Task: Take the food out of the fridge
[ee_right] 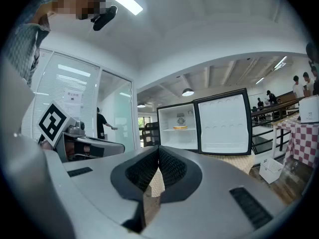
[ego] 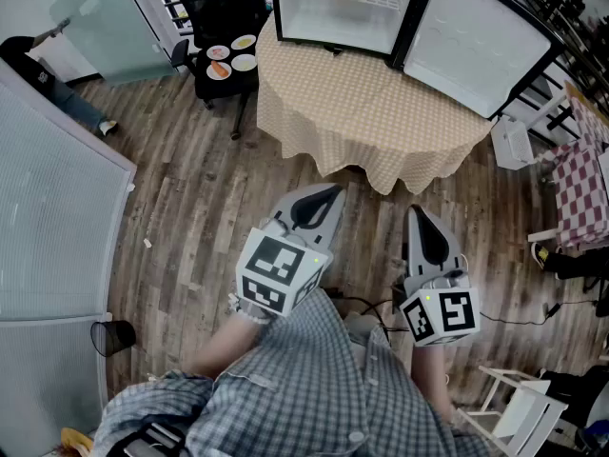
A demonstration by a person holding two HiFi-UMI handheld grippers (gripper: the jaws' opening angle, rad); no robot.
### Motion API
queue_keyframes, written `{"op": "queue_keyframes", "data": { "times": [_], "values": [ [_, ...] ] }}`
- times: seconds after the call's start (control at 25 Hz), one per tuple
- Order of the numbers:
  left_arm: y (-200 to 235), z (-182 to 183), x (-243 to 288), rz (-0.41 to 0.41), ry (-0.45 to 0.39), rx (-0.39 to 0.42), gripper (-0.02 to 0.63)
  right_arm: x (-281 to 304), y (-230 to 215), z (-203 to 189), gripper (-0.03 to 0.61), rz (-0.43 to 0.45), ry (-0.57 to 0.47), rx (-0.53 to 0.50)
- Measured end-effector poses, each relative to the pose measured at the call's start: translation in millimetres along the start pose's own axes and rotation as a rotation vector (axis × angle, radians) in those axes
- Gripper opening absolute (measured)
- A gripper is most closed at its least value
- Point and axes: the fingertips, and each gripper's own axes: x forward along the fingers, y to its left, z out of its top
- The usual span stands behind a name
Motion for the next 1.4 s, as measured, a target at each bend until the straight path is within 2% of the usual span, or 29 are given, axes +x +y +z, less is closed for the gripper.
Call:
{"op": "queue_keyframes", "data": {
  "times": [0.92, 1.4],
  "values": [
    [7.7, 0.4, -32.8, -0.001, -0.029, 0.0, 0.006, -8.2, 25.3, -0.7, 0.009, -0.02, -0.007, 0.008],
    [21.2, -7.7, -62.5, 0.049, -0.052, -0.031, 0.006, -8.3, 44.9, -1.0, 0.011, 0.004, 0.0, -0.012]
  ]
}}
